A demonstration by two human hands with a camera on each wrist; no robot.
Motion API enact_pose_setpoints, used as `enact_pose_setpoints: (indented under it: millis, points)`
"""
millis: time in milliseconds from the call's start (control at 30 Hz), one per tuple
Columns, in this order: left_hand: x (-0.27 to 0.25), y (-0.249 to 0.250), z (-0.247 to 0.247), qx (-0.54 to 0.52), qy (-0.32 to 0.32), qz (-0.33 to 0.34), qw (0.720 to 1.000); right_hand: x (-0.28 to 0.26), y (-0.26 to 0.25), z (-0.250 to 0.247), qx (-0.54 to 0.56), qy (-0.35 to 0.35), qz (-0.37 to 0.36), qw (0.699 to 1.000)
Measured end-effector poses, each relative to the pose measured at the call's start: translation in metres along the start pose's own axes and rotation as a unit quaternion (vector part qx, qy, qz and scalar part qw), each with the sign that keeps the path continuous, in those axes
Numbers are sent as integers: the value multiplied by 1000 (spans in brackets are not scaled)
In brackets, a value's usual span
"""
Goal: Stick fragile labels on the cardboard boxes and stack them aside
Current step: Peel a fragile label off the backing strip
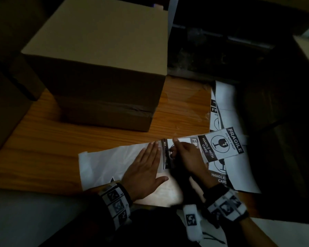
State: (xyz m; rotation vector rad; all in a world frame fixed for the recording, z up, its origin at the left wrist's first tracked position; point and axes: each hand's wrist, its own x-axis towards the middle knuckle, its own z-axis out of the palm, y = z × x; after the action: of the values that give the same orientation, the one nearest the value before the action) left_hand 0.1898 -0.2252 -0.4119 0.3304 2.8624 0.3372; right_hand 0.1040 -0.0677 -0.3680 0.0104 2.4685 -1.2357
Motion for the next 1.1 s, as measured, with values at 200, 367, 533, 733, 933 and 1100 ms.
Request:
enact_pose_setpoints:
  millis: [200, 367, 533, 733, 933, 1100]
  points:
    - [-4, -8, -10, -112, 10, 11, 994, -8, 3, 43, -310, 108, -83, 941]
    - [-11, -10, -42, -47, 58, 14, 997, -9, 12, 42, -319, 105, -123, 934]
    - [-3, 4, -20, -11, 45, -44, 998, -12, 7, 40, -272, 115, -121, 948]
    - [-9, -3, 0, 8, 76, -38, 996, -15, -5, 56, -370, 109, -112, 916]
    - [-9, -10, 8, 51, 79, -34, 995, -13, -5, 63, -396, 123, -164, 895]
    - [-10, -17, 9, 56, 89, -13, 994, -14, -2, 48, -350, 58, -162, 921]
